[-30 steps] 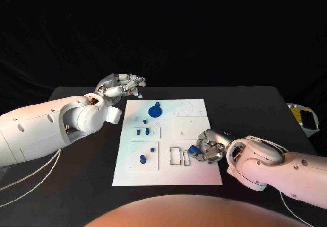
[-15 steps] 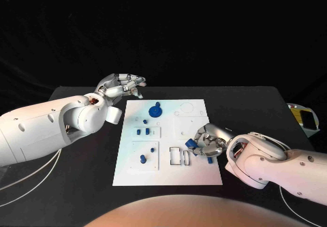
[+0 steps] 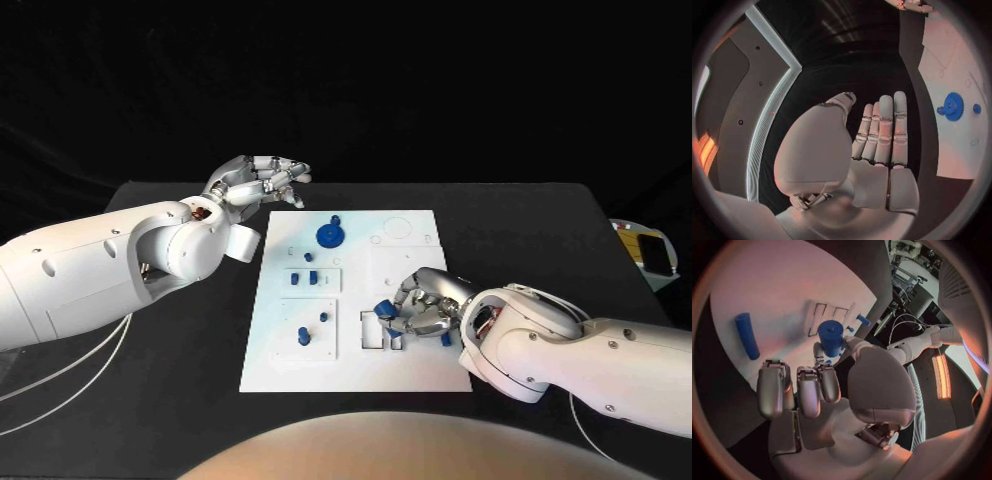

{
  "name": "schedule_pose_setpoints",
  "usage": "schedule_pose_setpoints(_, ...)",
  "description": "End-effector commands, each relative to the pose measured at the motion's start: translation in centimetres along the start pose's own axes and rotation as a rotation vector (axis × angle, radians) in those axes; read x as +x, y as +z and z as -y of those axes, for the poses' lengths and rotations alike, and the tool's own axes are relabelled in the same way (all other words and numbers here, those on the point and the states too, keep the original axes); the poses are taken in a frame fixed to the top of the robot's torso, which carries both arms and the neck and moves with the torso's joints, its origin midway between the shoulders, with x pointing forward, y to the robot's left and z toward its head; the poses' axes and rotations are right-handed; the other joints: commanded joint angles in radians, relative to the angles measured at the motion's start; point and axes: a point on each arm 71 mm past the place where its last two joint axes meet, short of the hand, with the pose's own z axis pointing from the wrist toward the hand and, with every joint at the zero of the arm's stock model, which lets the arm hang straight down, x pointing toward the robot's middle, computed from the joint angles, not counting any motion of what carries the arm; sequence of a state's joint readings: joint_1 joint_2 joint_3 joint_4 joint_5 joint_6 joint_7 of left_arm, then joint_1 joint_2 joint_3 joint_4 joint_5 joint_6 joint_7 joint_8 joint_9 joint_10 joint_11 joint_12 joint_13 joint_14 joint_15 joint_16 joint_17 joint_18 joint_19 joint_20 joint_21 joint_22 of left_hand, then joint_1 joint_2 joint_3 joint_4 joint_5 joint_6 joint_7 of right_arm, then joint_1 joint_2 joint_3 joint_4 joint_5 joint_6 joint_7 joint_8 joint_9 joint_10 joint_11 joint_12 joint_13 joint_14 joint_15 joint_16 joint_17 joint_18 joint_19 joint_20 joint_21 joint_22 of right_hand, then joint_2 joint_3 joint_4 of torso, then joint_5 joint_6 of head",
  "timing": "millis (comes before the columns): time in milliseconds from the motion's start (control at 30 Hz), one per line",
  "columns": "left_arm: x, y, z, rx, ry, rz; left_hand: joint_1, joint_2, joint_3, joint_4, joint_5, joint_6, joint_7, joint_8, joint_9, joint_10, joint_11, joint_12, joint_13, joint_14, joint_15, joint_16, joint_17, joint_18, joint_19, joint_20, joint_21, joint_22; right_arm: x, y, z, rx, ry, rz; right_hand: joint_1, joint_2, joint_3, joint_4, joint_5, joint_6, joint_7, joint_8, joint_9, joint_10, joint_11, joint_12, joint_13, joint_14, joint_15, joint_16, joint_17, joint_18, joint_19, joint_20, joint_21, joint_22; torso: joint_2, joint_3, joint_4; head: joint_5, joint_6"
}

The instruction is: Assemble the parts on the task board

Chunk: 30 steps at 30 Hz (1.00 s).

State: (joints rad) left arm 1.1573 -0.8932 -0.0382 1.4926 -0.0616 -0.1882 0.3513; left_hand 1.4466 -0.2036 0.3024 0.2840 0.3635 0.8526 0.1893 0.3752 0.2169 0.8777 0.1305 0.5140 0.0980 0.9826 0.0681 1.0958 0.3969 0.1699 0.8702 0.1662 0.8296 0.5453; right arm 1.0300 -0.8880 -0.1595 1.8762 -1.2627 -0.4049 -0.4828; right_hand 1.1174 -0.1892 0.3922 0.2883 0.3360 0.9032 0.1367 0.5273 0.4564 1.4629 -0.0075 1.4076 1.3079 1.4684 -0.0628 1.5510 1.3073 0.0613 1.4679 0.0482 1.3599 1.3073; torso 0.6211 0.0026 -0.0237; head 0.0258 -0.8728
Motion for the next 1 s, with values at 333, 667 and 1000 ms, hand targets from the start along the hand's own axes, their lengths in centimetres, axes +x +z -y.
schedule_pose_setpoints(333, 0.3, 0.0, 0.1, 0.004, -0.009, -0.02, 0.007, 0.0, 0.002, -0.004, 0.003, -0.006, 0.002, -0.001, -0.002, 0.0, 0.004, 0.001, -0.002, -0.002, -0.001, 0.003, -0.002, 0.013, 0.006, 0.002, -0.004, -0.001, 1.6, 0.6, -0.7, -0.011, 0.004, -0.107, -0.079, 0.012, 0.007, 0.0, -0.072, 0.085, -0.077, 0.019, 0.029, 0.014, -0.005, 0.007, 0.106, 0.09, -0.01, 0.004, 0.198, -0.016, 0.018, -0.01, 0.007, 0.182, 0.0, 0.0011, -0.0004, 0.006, 0.0)
schedule_pose_setpoints(667, 0.2, 0.0, 0.1, 0.003, -0.009, -0.019, 0.007, 0.0, 0.001, -0.003, 0.003, -0.008, 0.003, -0.001, -0.003, -0.001, 0.005, 0.0, -0.002, -0.002, 0.0, 0.003, -0.002, 0.013, 0.007, 0.003, -0.004, -0.001, 1.6, 1.1, -0.8, -0.007, -0.009, -0.099, -0.096, 0.014, 0.005, 0.0, -0.096, 0.091, -0.079, 0.025, 0.033, 0.016, -0.007, 0.01, 0.11, 0.09, -0.012, 0.004, 0.2, -0.016, 0.018, -0.011, 0.006, 0.182, 0.0, 0.0008, -0.0003, 0.006, 0.0)
schedule_pose_setpoints(1000, 0.2, 0.0, 0.1, 0.0, -0.009, -0.02, 0.008, 0.001, 0.002, -0.003, 0.003, -0.008, 0.003, -0.002, -0.003, -0.001, 0.005, 0.0, -0.002, -0.002, 0.0, 0.003, -0.002, 0.013, 0.007, 0.003, -0.005, -0.001, 1.6, 1.5, -0.9, -0.012, -0.03, -0.083, -0.192, -0.014, -0.126, 0.002, -0.192, 0.087, -0.085, 0.043, 0.058, 0.016, -0.012, 0.005, 0.113, 0.09, -0.017, 0.003, 0.198, -0.015, 0.017, -0.017, -0.002, 0.184, 0.0, 0.0006, 0.0001, 0.007, 0.0)
